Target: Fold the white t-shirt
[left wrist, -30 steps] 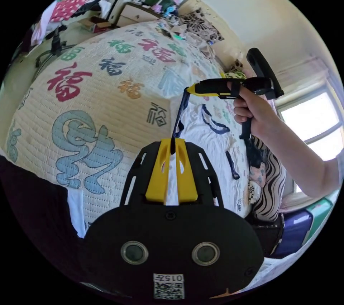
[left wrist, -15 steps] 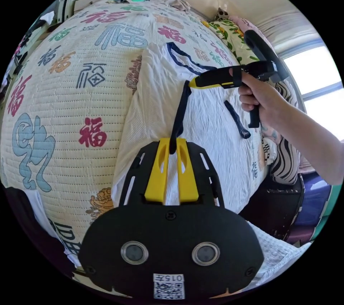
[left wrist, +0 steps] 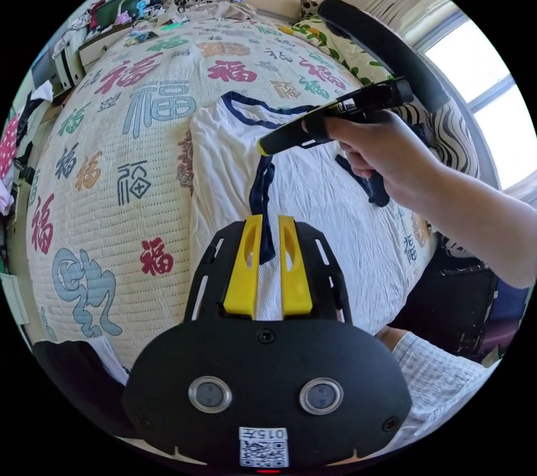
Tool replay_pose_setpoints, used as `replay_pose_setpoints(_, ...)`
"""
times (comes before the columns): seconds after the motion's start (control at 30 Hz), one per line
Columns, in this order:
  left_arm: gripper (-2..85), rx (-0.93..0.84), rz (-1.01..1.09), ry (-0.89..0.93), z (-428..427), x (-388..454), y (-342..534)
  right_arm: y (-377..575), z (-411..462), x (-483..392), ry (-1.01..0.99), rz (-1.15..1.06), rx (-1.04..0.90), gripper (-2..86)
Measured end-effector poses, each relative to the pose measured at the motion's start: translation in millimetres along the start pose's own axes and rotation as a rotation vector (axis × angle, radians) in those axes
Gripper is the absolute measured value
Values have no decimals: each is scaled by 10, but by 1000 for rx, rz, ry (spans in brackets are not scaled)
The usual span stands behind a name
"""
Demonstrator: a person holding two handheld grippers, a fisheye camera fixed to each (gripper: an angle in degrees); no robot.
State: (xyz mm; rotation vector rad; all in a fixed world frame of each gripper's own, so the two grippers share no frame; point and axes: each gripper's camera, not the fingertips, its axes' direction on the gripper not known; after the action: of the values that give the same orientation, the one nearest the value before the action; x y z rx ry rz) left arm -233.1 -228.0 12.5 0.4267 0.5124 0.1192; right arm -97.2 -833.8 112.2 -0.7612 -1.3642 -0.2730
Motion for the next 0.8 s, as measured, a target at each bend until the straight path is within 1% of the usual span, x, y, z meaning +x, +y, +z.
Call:
replay_pose_setpoints(0.17,57,-104,-6,9,328,131,118,-50,134,25,-37,26,-29,-2)
replay_pose_setpoints(0.33,57,-121,16,-34,394,279,220,-33,47,166,-101,52,-13,-6)
replay_pose_setpoints(0.53,62,-151,91,-132,515,521,239,-13,-77,203,-95,35,-23,-6)
replay_pose_setpoints(0.8,74,-142,2,-64,520,672,478,-2,-253,257,-129,57,-30,-7)
